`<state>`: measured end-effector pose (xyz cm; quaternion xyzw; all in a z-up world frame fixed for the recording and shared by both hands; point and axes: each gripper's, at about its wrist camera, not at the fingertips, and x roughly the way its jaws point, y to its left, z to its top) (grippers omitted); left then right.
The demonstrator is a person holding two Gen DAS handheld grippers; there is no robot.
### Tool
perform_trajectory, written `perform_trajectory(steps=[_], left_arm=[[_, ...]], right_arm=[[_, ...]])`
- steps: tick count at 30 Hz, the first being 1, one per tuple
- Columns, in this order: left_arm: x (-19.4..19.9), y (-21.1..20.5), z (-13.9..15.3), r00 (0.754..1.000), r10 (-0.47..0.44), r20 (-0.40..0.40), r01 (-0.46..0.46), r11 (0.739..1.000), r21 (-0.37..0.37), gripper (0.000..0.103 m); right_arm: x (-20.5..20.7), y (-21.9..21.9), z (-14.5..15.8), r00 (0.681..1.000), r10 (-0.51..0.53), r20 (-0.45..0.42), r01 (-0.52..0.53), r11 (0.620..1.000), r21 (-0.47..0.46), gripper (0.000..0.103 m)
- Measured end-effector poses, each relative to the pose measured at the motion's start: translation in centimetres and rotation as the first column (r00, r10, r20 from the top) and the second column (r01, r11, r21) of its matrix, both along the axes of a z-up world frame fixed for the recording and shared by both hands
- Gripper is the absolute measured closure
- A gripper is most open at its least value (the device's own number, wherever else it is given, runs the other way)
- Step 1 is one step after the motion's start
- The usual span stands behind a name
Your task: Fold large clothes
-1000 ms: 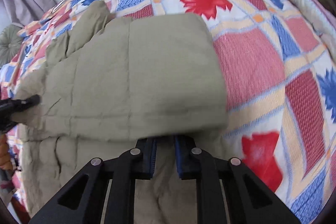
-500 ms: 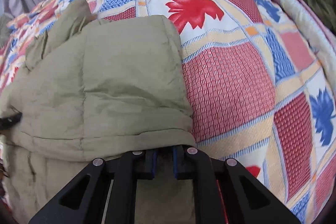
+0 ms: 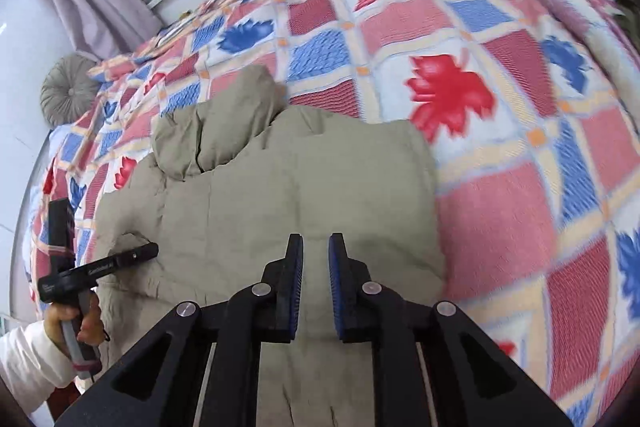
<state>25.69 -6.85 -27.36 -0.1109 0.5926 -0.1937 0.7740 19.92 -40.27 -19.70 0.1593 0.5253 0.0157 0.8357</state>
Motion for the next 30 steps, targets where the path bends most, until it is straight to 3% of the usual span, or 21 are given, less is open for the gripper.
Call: perform_trajectory(steps=[4, 6, 9, 13, 16, 19, 22, 24, 25, 30], left_arm=[[0.0, 0.1, -0.2, 1.000, 0.001, 0.021, -0.001, 1.000, -0.001, 0.093], [0.1, 0.5, 0.3, 0.999, 0.016, 0.033, -0.017, 1.000, 0.018, 0.090], [0.0, 1.6, 1.6, 0.994, 0.056, 0.091, -0.067, 0.991, 0.117, 0.082], [-0.1, 3.9, 3.8, 0.983, 0.110, 0.145, -0.140, 0.966, 0.216, 0.082], [-0.5, 5.6, 6.2, 0.974, 0.129, 0.189, -0.159, 0.975, 0.155, 0.082], [-0.7, 5.0, 7.3, 0.981, 0.079, 0.179, -0.091, 0.994, 0.060, 0.082], [-0.9, 2.2, 6.0, 0.985, -0.009, 0.171, -0.005, 0.996, 0.084, 0.082], [-0.7, 0.7, 3.1, 0.990, -0.018, 0.137, -0.012, 0.977, 0.214, 0.082], [-0.6, 0.5, 1.7, 0.993, -0.010, 0.115, -0.018, 0.970, 0.241, 0.082], [-0.7, 0.9, 0.1, 0.993, 0.018, 0.113, -0.040, 0.981, 0.192, 0.082]], right_arm=[[2.1, -1.3, -5.0, 0.996, -0.046, -0.074, 0.042, 0.997, -0.064, 0.089], [1.7, -2.8, -6.4, 0.991, -0.110, -0.074, 0.108, 0.994, -0.030, 0.093], [1.0, -4.1, -6.4, 0.981, -0.181, -0.073, 0.184, 0.982, 0.037, 0.093], [0.5, -4.5, -4.9, 0.973, -0.220, -0.075, 0.217, 0.975, -0.049, 0.091], [-0.7, -4.9, -2.5, 0.963, -0.269, -0.031, 0.261, 0.951, -0.164, 0.088], [-1.8, -4.8, -1.0, 0.975, -0.224, 0.007, 0.222, 0.962, -0.162, 0.088], [-1.9, -4.5, -1.4, 0.982, -0.189, -0.007, 0.186, 0.971, -0.147, 0.088], [-1.7, -4.5, -3.0, 0.979, -0.197, -0.052, 0.189, 0.973, -0.135, 0.088], [-1.7, -4.7, -4.0, 0.974, -0.212, -0.078, 0.200, 0.971, -0.134, 0.088], [-1.5, -5.1, -6.8, 0.964, -0.247, -0.101, 0.232, 0.962, -0.145, 0.088]])
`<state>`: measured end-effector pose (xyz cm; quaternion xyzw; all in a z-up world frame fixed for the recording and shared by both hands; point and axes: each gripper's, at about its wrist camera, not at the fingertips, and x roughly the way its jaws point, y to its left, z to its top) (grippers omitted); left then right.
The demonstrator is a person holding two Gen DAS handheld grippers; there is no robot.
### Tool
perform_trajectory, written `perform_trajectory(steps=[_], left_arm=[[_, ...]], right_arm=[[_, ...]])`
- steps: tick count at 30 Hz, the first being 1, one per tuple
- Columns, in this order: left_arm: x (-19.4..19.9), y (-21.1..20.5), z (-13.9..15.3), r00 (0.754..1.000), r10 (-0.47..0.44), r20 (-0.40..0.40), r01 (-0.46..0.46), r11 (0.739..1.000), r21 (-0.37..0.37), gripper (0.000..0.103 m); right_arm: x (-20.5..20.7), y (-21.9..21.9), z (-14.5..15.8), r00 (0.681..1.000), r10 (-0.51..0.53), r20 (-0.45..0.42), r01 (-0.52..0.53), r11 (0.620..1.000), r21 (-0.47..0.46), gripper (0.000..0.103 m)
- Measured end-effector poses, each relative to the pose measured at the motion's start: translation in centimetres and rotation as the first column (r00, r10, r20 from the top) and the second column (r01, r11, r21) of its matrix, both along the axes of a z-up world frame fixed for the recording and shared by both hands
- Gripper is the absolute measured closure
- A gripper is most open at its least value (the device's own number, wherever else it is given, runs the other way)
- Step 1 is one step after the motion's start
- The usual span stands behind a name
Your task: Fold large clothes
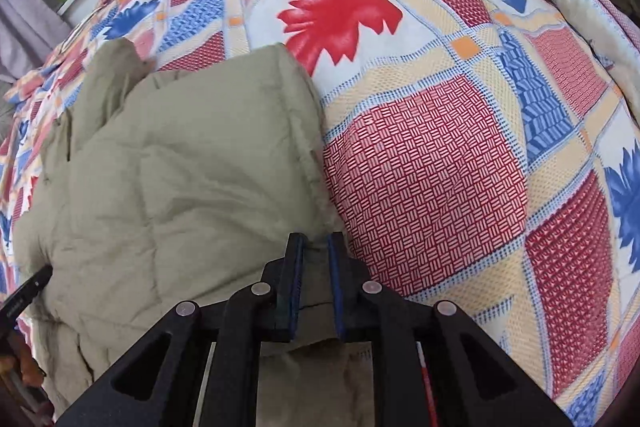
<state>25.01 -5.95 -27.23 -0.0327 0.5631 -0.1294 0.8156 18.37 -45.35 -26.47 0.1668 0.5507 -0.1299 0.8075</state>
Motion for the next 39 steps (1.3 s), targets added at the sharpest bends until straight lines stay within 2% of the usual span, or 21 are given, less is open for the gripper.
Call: perform_trajectory(steps=[4, 8, 13, 16, 17, 18, 19, 20, 22, 26, 30, 34, 39], left_arm=[[0.2, 0.2, 0.4, 1.000, 0.015, -0.021, -0.015, 1.000, 0.001, 0.082], [-0.5, 0.8, 2.1, 0.999, 0.048, -0.014, -0.048, 0.998, 0.028, 0.082], [-2.2, 1.8, 4.2, 0.999, 0.040, -0.006, -0.040, 0.998, 0.044, 0.082], [-3.4, 2.5, 5.3, 0.999, 0.034, -0.002, -0.033, 0.997, 0.070, 0.081], [-3.9, 2.8, 5.6, 0.999, 0.034, -0.002, -0.034, 0.996, 0.077, 0.078], [-4.4, 3.1, 5.8, 0.999, 0.035, -0.006, -0.034, 0.996, 0.079, 0.065], [-4.8, 3.4, 5.9, 0.999, 0.038, -0.009, -0.037, 0.996, 0.079, 0.017], [-5.3, 3.8, 6.2, 0.999, 0.053, 0.001, -0.053, 0.995, 0.083, 0.000], [-6.5, 4.2, 6.6, 0.999, 0.041, 0.027, -0.044, 0.995, 0.091, 0.000], [-8.3, 4.5, 6.2, 1.000, 0.009, -0.003, -0.009, 0.991, 0.137, 0.000], [-10.3, 5.9, 6.7, 0.999, 0.038, -0.001, -0.037, 0.989, 0.145, 0.000], [-12.0, 7.2, 7.0, 0.997, 0.069, -0.041, -0.062, 0.989, 0.137, 0.000], [-14.7, 7.8, 7.1, 0.993, 0.063, -0.102, -0.047, 0.987, 0.156, 0.000]], right_arm=[[0.0, 0.2, 0.0, 1.000, 0.007, -0.004, -0.007, 1.000, -0.015, 0.088], [-0.5, -0.1, 1.8, 1.000, -0.027, -0.012, 0.027, 1.000, -0.009, 0.087], [-2.1, 0.3, 3.8, 0.999, -0.032, -0.008, 0.032, 0.999, 0.019, 0.086], [-3.4, 1.1, 4.6, 1.000, -0.027, -0.011, 0.027, 0.999, 0.042, 0.079], [-3.9, 1.5, 4.8, 1.000, -0.022, -0.014, 0.023, 0.999, 0.047, 0.076], [-4.4, 1.8, 4.9, 1.000, -0.019, -0.018, 0.020, 0.998, 0.054, 0.076], [-4.7, 2.1, 4.9, 1.000, -0.017, -0.023, 0.018, 0.998, 0.061, 0.076], [-5.2, 2.4, 4.9, 0.999, -0.015, -0.029, 0.017, 0.998, 0.068, 0.076], [-6.0, 2.9, 4.9, 0.999, -0.017, -0.045, 0.021, 0.997, 0.079, 0.076], [-7.8, 3.9, 4.7, 0.997, -0.010, -0.080, 0.018, 0.995, 0.093, 0.075], [-9.8, 4.7, 4.8, 0.993, -0.012, -0.114, 0.024, 0.994, 0.109, 0.075], [-11.9, 5.3, 5.3, 0.992, -0.023, -0.128, 0.040, 0.991, 0.130, 0.063], [-14.6, 6.2, 5.9, 0.988, -0.033, -0.152, 0.058, 0.985, 0.163, 0.060]])
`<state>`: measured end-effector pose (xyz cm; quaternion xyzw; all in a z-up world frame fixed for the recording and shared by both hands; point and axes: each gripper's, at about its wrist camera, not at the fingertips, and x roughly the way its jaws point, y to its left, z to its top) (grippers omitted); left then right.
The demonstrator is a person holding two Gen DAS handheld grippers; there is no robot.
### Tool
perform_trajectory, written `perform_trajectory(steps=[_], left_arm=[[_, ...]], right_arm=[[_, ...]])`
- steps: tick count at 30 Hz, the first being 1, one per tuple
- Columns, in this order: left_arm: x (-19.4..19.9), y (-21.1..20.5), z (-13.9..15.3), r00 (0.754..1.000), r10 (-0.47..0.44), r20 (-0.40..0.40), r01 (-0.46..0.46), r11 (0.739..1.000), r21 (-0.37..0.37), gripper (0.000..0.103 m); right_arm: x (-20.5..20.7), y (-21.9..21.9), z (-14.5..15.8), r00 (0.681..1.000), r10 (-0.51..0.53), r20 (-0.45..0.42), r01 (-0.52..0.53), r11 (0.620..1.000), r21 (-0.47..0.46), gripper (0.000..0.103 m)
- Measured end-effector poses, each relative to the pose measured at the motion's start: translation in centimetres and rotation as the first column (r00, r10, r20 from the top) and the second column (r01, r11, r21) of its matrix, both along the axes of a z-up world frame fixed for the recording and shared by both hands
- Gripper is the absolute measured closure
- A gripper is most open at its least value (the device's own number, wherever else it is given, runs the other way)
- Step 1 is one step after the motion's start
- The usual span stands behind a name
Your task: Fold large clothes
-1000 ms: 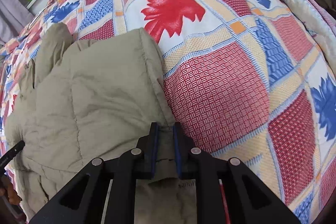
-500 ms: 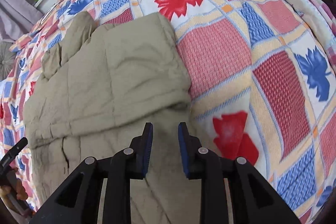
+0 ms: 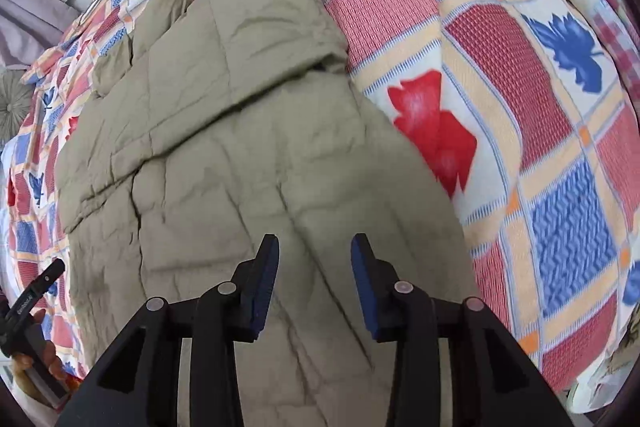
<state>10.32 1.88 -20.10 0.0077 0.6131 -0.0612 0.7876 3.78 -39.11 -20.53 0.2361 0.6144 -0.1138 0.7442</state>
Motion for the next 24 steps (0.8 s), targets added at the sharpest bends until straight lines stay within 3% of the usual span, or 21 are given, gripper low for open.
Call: perform_trajectory(steps=[7, 10, 16, 20, 24], left_arm=[[-3.6, 1.6, 0.5, 0.999, 0.007, -0.031, -0.005, 0.998, 0.062, 0.000], [-4.6, 2.5, 0.4, 0.997, 0.003, -0.083, 0.000, 1.000, 0.028, 0.000], [-7.0, 4.0, 0.4, 0.992, 0.018, -0.127, -0.012, 0.999, 0.049, 0.000], [-8.7, 5.2, 0.4, 0.987, 0.032, -0.155, -0.026, 0.999, 0.038, 0.000], [-10.0, 6.9, -0.2, 0.977, 0.062, -0.204, -0.064, 0.998, -0.007, 0.000]], right_arm=[[-3.3, 1.4, 1.3, 0.999, -0.015, -0.036, 0.017, 0.999, 0.042, 0.051], [-4.5, 1.8, 1.9, 0.999, -0.027, -0.045, 0.029, 0.998, 0.057, 0.050], [-6.0, 2.1, 2.3, 0.995, -0.060, -0.075, 0.068, 0.992, 0.109, 0.049], [-6.8, 2.2, 3.2, 0.995, -0.084, -0.057, 0.092, 0.984, 0.152, 0.031], [-7.9, 1.7, 3.6, 0.992, -0.117, -0.044, 0.123, 0.976, 0.182, 0.023]])
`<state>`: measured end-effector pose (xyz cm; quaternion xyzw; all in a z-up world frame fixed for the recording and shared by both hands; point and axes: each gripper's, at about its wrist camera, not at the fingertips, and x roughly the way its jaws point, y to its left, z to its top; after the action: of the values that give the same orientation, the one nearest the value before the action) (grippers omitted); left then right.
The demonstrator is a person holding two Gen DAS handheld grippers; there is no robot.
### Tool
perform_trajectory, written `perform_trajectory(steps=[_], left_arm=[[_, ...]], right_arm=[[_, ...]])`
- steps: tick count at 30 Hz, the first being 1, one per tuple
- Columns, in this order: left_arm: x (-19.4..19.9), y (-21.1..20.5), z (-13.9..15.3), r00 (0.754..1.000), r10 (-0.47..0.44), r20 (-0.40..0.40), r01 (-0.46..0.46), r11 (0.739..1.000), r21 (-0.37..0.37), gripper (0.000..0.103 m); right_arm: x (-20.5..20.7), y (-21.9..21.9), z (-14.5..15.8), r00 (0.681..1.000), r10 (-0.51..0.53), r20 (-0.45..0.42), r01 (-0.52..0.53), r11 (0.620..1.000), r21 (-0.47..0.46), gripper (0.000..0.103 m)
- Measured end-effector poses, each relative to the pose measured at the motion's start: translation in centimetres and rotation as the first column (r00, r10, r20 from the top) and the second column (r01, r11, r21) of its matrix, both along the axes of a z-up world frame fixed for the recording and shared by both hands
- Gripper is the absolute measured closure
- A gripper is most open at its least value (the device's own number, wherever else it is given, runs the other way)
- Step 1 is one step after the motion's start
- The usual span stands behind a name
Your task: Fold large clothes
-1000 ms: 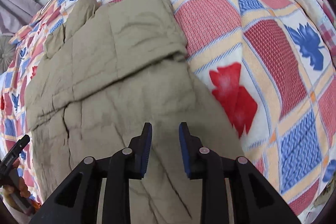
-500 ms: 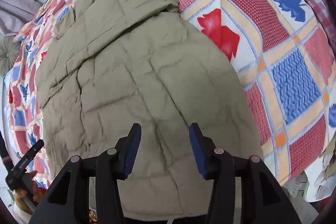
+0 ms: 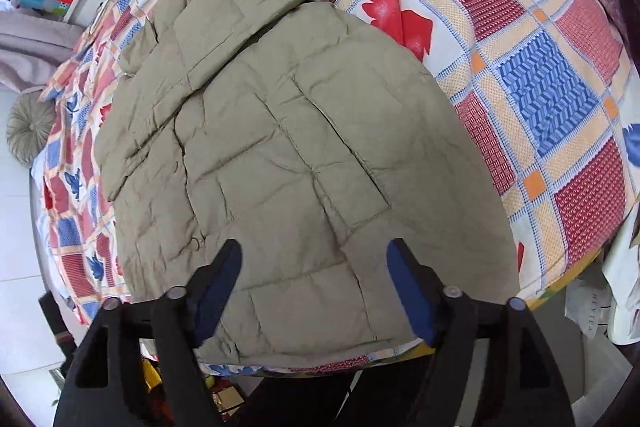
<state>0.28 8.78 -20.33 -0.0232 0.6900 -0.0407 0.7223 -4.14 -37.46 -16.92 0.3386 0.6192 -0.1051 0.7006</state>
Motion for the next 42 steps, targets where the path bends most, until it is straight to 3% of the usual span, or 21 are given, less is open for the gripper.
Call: perform_trajectory(steps=[7, 8, 14, 16, 19, 23, 27, 34, 42], left_arm=[[-1.4, 2.1, -0.8, 0.995, 0.076, -0.059, -0.081, 0.994, -0.080, 0.000], [-1.5, 2.3, -0.8, 0.995, 0.080, -0.064, -0.086, 0.992, -0.090, 0.000], [-2.1, 2.7, -0.8, 0.992, 0.096, -0.084, -0.109, 0.980, -0.168, 0.000], [-2.3, 3.1, -0.7, 0.991, 0.103, -0.082, -0.117, 0.976, -0.184, 0.000], [-2.7, 4.7, -0.5, 0.988, 0.142, -0.067, -0.152, 0.968, -0.199, 0.000], [-2.4, 7.5, -1.0, 0.975, 0.217, -0.056, -0.224, 0.956, -0.190, 0.000], [-2.9, 9.8, -2.1, 0.960, 0.271, -0.073, -0.280, 0.942, -0.184, 0.000], [-5.8, 11.8, -4.5, 0.915, 0.358, -0.187, -0.397, 0.883, -0.252, 0.000], [-7.6, 7.9, -7.0, 0.902, 0.292, -0.318, -0.410, 0.809, -0.422, 0.000]], right_arm=[[-3.2, -2.7, -0.6, 0.990, -0.142, 0.014, 0.139, 0.984, 0.107, 0.022], [-3.7, -3.1, -0.9, 0.987, -0.162, 0.013, 0.159, 0.979, 0.128, 0.013], [-6.8, -4.9, -2.2, 0.960, -0.279, -0.018, 0.277, 0.942, 0.192, 0.011], [-7.9, -5.7, -2.5, 0.951, -0.306, -0.043, 0.309, 0.935, 0.173, 0.011], [-9.2, -7.2, -2.1, 0.934, -0.356, -0.010, 0.355, 0.929, 0.105, 0.011], [-9.1, -9.0, -3.3, 0.932, -0.362, -0.022, 0.363, 0.930, 0.057, 0.011], [-8.8, -9.4, -5.7, 0.931, -0.362, -0.050, 0.365, 0.923, 0.118, 0.011], [-8.9, -6.3, -7.9, 0.933, -0.355, -0.060, 0.358, 0.896, 0.262, 0.011], [-7.4, -2.8, -8.5, 0.954, -0.298, -0.039, 0.289, 0.873, 0.394, 0.011]])
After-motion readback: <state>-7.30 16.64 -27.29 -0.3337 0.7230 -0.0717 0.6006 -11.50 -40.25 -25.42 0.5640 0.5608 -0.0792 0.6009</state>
